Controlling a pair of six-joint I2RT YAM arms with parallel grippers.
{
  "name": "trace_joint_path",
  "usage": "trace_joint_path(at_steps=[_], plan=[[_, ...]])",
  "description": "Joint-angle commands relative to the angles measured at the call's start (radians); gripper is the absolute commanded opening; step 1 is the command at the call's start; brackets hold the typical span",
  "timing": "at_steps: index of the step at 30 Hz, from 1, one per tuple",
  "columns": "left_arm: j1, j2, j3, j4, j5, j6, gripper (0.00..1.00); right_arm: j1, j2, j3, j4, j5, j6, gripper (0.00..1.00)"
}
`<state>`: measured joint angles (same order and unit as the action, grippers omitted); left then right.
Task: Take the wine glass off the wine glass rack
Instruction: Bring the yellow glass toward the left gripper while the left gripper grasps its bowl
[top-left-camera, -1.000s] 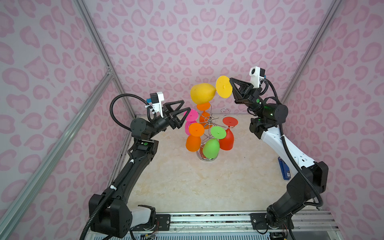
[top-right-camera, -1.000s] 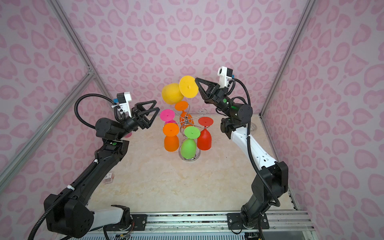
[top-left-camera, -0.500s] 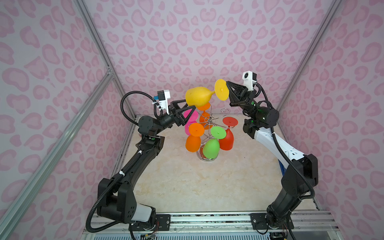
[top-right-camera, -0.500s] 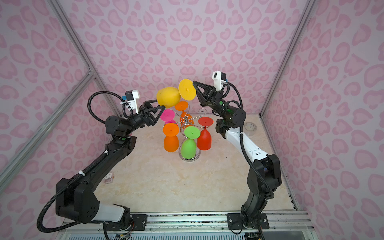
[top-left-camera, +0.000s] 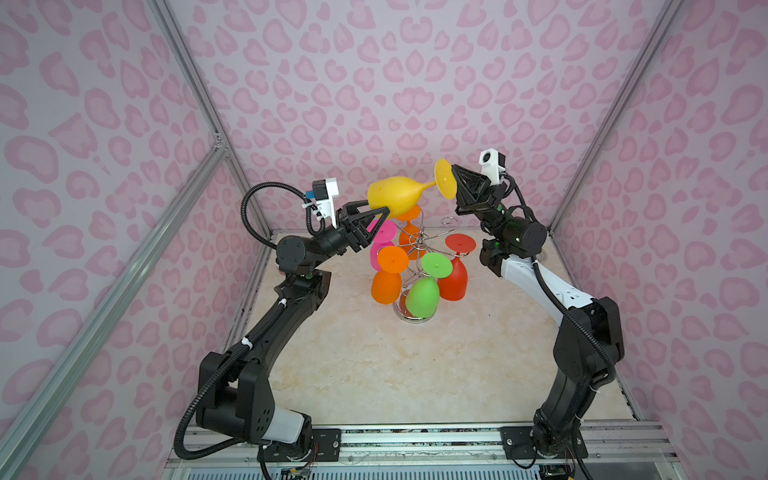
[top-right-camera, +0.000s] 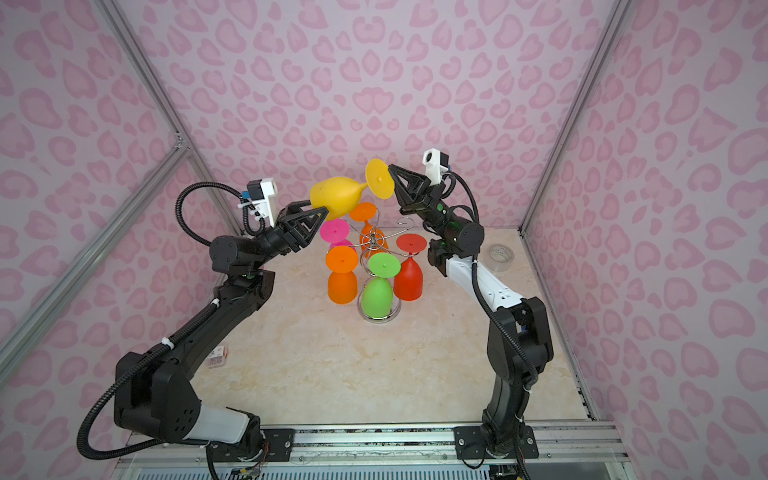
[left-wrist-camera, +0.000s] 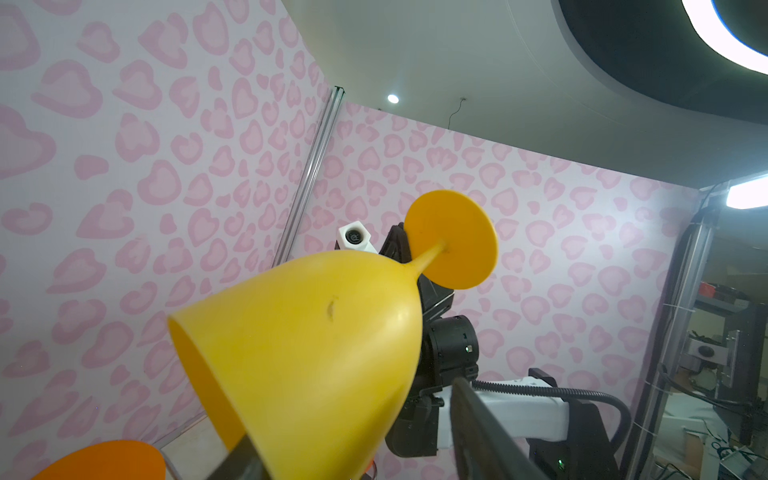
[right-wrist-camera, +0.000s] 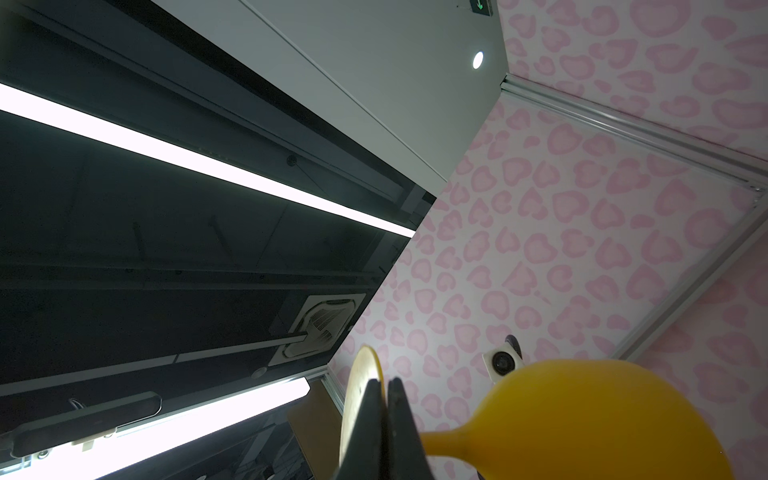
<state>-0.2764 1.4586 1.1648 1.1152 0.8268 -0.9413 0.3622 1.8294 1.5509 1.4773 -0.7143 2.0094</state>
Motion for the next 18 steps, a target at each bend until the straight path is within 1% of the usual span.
trace_joint_path(at_steps=[1, 7, 9, 12, 16, 18], plan=[[-0.002, -0.005, -0.004, 0.065, 0.012, -0.026, 0.51, -0.011, 0.020, -0.002, 0.080, 0.033, 0.057, 0.00], [-0.005, 0.003, -0.006, 0.104, 0.012, -0.065, 0.37, -0.033, 0.026, -0.012, 0.080, 0.032, 0.071, 0.00], [-0.007, 0.006, -0.004, 0.117, 0.012, -0.080, 0.29, -0.038, 0.027, -0.009, 0.081, 0.026, 0.075, 0.00], [-0.009, 0.013, 0.002, 0.132, 0.016, -0.095, 0.19, -0.045, 0.031, -0.006, 0.081, 0.021, 0.086, 0.00], [-0.009, 0.017, 0.010, 0.152, 0.026, -0.118, 0.10, -0.051, 0.042, -0.003, 0.081, 0.016, 0.097, 0.00], [-0.011, 0.019, 0.012, 0.168, 0.029, -0.131, 0.08, -0.052, 0.050, 0.001, 0.082, 0.016, 0.104, 0.00]])
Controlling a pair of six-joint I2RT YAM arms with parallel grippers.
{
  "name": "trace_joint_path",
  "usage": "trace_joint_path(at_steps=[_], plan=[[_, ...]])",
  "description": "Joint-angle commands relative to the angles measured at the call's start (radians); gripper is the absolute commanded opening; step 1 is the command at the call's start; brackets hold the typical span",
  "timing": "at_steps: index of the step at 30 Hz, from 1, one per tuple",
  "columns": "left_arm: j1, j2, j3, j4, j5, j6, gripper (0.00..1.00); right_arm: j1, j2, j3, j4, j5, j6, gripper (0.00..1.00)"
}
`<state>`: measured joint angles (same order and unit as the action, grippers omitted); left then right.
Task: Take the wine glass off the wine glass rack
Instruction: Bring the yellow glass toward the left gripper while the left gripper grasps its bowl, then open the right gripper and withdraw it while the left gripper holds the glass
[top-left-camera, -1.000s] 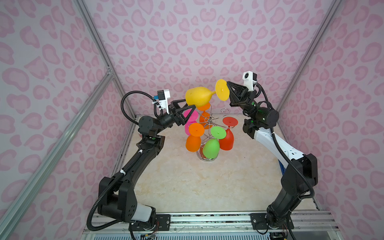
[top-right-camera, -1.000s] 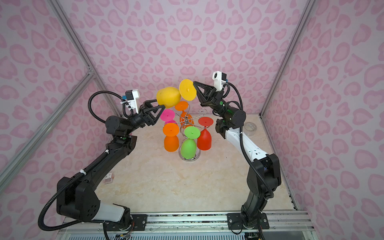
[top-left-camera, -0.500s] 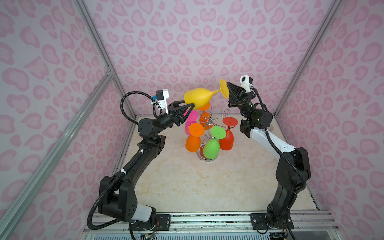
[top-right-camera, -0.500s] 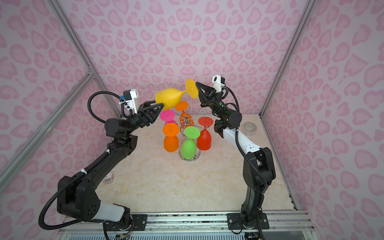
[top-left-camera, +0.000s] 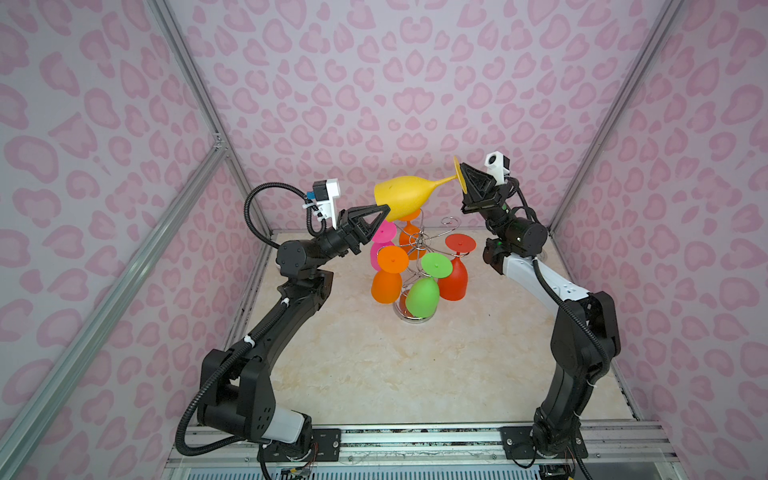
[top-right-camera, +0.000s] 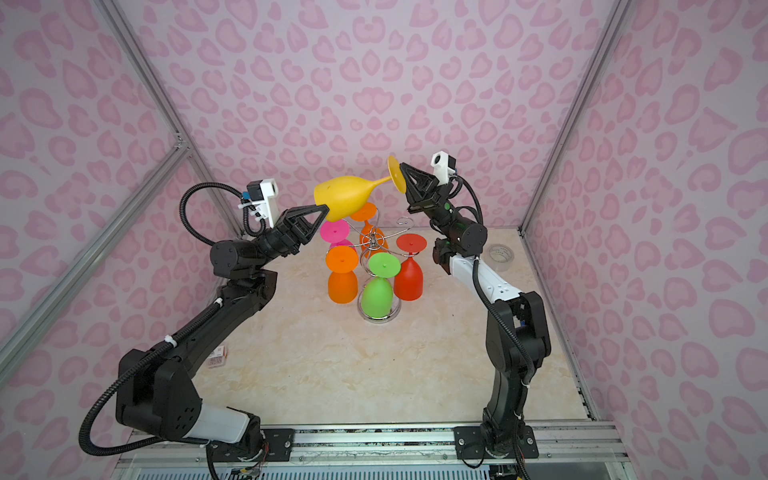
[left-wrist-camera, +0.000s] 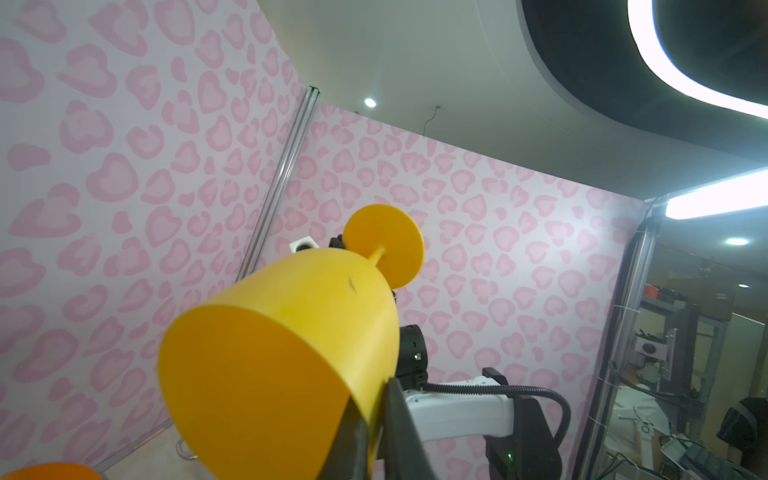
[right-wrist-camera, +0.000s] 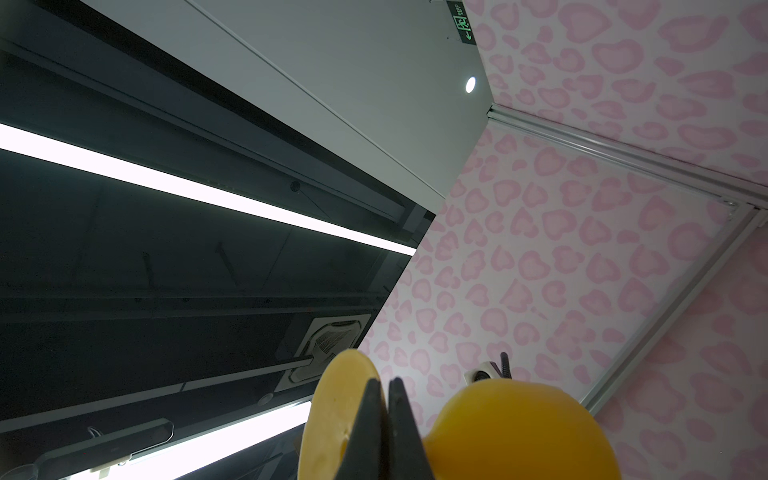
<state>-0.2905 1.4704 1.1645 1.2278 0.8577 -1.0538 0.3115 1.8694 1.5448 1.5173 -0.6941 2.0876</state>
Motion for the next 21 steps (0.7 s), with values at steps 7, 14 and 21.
trace_joint_path(at_steps=[7, 14, 21], plan=[[0.002, -0.009, 0.015, 0.085, 0.011, -0.052, 0.02, -0.015, 0.034, 0.029, 0.040, -0.005, 0.037, 0.13], [-0.004, -0.054, 0.026, 0.060, 0.054, -0.043, 0.02, -0.056, 0.026, 0.037, 0.041, -0.017, 0.018, 0.38], [-0.043, -0.136, 0.068, -0.178, 0.134, 0.140, 0.02, -0.125, -0.058, -0.017, -0.102, -0.093, -0.137, 0.45]])
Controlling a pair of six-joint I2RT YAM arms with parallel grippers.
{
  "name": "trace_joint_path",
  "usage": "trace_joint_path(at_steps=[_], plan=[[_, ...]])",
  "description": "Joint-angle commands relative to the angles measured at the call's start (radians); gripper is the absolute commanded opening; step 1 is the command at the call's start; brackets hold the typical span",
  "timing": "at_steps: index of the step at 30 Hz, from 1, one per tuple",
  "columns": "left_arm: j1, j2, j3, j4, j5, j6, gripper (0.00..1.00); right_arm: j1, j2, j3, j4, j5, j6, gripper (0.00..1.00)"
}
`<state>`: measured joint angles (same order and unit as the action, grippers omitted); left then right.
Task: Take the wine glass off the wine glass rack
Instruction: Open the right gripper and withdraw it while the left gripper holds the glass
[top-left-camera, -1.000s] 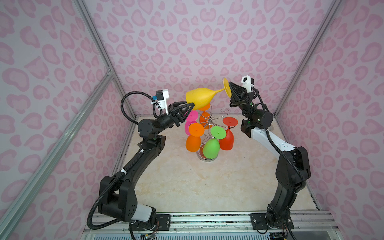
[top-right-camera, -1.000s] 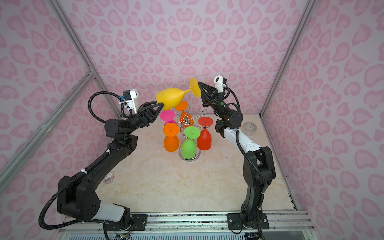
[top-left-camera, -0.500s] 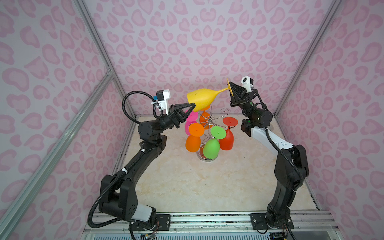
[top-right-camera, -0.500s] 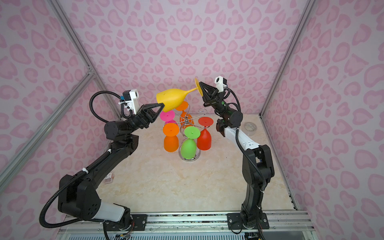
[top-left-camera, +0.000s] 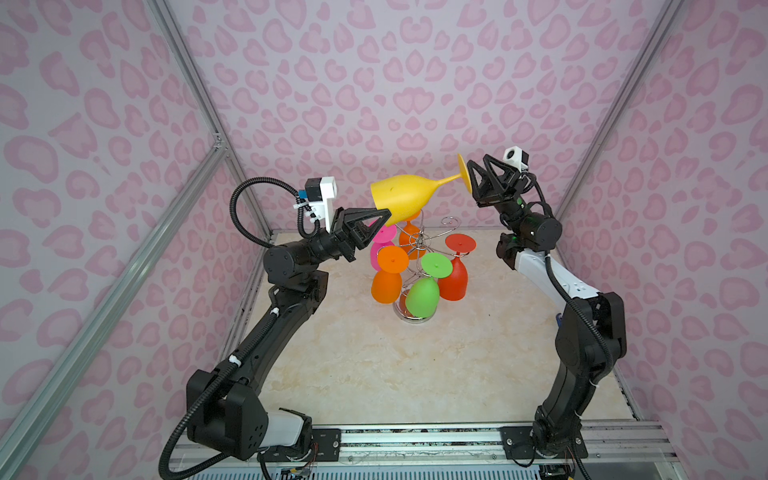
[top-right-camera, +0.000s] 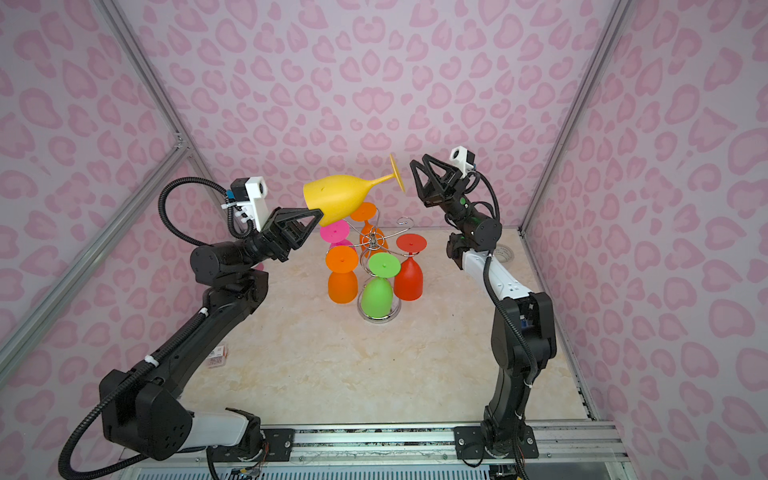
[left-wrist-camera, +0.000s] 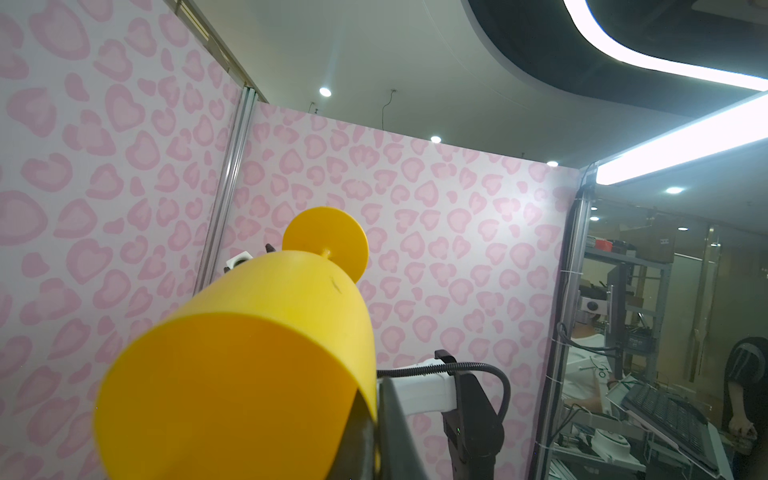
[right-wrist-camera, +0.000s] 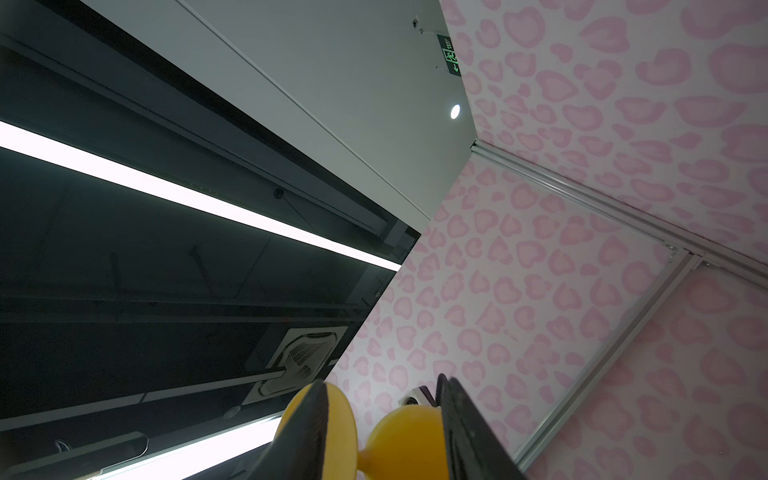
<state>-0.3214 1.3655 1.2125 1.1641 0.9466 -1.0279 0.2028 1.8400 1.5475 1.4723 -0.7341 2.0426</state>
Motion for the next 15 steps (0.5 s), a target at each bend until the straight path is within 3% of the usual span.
trace_joint_path(at_steps=[1, 8, 15], plan=[[-0.017, -0.044, 0.026, -0.162, 0.051, 0.152, 0.02, -0.025, -0.045, -0.029, -0.090, -0.065, -0.126, 0.45], [-0.047, -0.127, 0.042, -0.454, 0.078, 0.367, 0.02, -0.078, -0.232, -0.138, -0.532, -0.126, -0.525, 0.46], [-0.054, -0.169, 0.045, -0.669, 0.100, 0.524, 0.02, -0.124, -0.414, -0.162, -1.121, -0.044, -0.991, 0.49]])
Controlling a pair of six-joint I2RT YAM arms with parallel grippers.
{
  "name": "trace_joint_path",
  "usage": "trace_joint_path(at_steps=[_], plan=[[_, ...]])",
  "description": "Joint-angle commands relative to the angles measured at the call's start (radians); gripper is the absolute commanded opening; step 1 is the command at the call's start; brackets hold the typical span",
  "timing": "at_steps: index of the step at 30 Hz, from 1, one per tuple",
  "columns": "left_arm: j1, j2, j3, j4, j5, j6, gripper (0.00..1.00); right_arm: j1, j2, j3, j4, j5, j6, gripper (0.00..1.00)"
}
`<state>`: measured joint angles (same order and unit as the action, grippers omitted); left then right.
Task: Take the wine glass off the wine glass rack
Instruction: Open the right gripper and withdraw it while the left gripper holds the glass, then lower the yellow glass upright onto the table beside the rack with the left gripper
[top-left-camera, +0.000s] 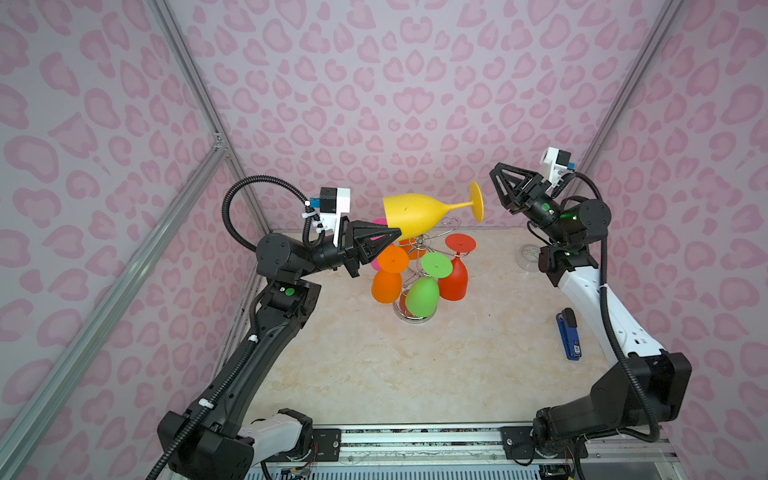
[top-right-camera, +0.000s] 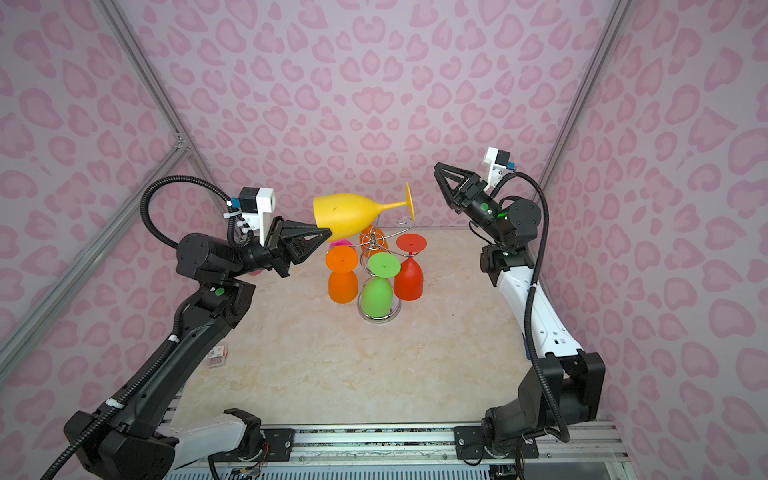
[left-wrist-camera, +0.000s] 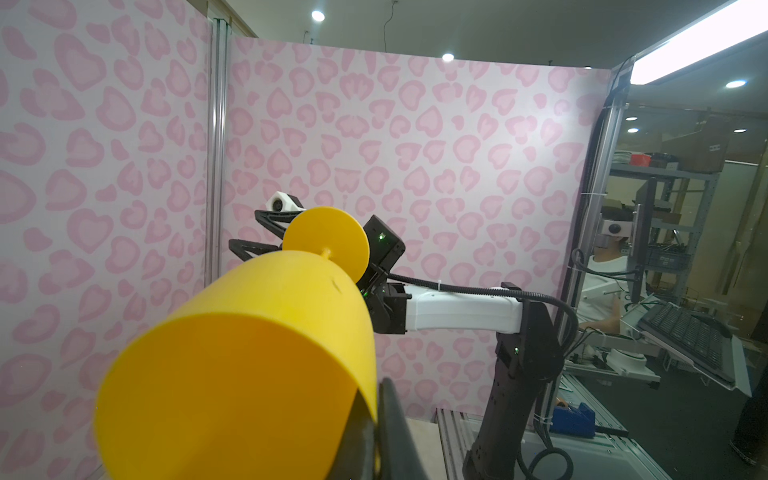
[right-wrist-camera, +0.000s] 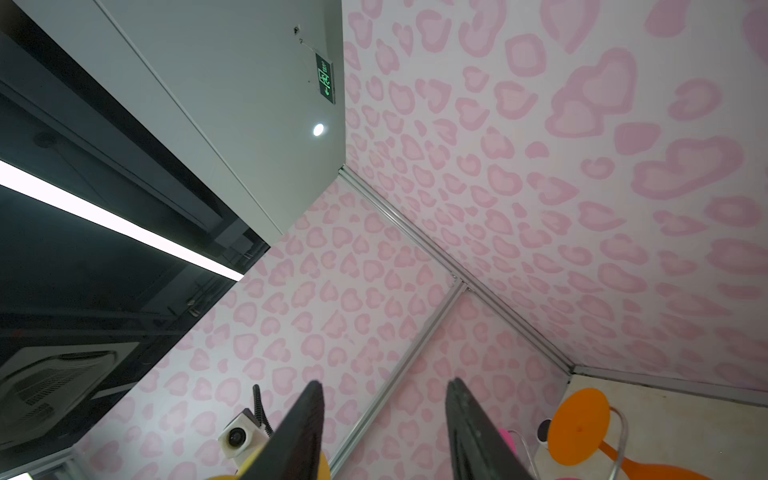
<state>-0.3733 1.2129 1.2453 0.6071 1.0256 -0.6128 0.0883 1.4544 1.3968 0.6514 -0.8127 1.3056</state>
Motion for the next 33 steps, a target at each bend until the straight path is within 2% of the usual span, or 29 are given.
trace_joint_path(at_steps=[1, 8, 17, 21, 25, 33], plan=[[-0.004, -0.018, 0.018, -0.153, 0.024, 0.135, 0.02, -0.019, -0.045, -0.018, -0.354, 0.052, -0.293, 0.50], [-0.047, 0.003, 0.094, -0.458, 0.007, 0.339, 0.02, -0.092, -0.128, -0.119, -0.441, 0.094, -0.355, 0.53], [-0.188, 0.038, 0.279, -0.949, -0.146, 0.696, 0.01, -0.137, -0.177, -0.152, -0.548, 0.124, -0.437, 0.53], [-0.293, 0.057, 0.341, -1.160, -0.281, 0.837, 0.02, -0.163, -0.187, -0.172, -0.551, 0.124, -0.437, 0.53], [-0.414, 0.073, 0.380, -1.316, -0.455, 0.925, 0.02, -0.187, -0.196, -0.191, -0.556, 0.124, -0.439, 0.53], [-0.557, 0.102, 0.384, -1.506, -0.679, 0.960, 0.02, -0.219, -0.210, -0.229, -0.557, 0.116, -0.442, 0.53]])
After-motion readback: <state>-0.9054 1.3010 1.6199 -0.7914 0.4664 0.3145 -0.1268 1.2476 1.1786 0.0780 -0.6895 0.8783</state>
